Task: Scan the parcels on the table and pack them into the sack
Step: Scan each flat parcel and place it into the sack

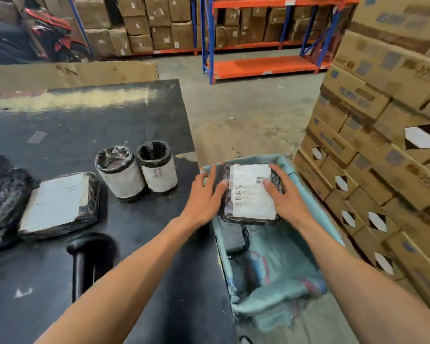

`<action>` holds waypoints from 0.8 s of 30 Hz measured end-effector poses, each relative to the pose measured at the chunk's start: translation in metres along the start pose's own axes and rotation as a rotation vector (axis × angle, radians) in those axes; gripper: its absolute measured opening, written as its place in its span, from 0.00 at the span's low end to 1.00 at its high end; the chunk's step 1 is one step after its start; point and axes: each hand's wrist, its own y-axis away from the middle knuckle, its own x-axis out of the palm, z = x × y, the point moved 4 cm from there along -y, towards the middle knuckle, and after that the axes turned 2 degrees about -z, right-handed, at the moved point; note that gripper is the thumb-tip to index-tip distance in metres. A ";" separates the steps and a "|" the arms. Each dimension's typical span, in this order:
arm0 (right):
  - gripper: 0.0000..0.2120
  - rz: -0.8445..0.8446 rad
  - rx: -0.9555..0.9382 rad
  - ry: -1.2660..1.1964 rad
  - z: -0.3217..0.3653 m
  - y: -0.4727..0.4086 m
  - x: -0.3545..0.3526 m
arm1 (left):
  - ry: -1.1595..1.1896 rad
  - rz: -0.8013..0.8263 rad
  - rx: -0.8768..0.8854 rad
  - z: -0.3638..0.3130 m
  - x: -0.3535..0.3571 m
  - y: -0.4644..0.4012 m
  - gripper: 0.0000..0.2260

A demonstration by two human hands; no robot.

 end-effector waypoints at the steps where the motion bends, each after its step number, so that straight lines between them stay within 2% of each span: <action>1: 0.24 0.037 0.030 0.028 -0.014 -0.002 -0.003 | -0.080 -0.020 -0.016 0.008 0.010 -0.005 0.33; 5: 0.27 0.234 0.194 0.104 -0.078 -0.006 0.007 | -0.413 -0.022 -0.071 0.035 0.037 -0.021 0.34; 8: 0.38 0.408 0.315 0.210 -0.122 -0.006 0.030 | -0.545 -0.037 -0.052 0.044 0.043 -0.027 0.33; 13: 0.55 0.670 0.501 0.295 -0.189 0.022 0.080 | -0.614 -0.044 -0.034 0.051 0.047 -0.031 0.31; 17: 0.55 0.673 0.580 0.292 -0.223 0.041 0.092 | -0.646 -0.048 -0.031 0.053 0.049 -0.029 0.30; 21: 0.59 0.702 0.558 0.355 -0.257 0.053 0.099 | -0.650 -0.063 -0.027 0.053 0.050 -0.029 0.30; 24: 0.55 0.788 0.448 0.595 -0.262 0.059 0.105 | -0.656 -0.074 -0.026 0.054 0.050 -0.029 0.30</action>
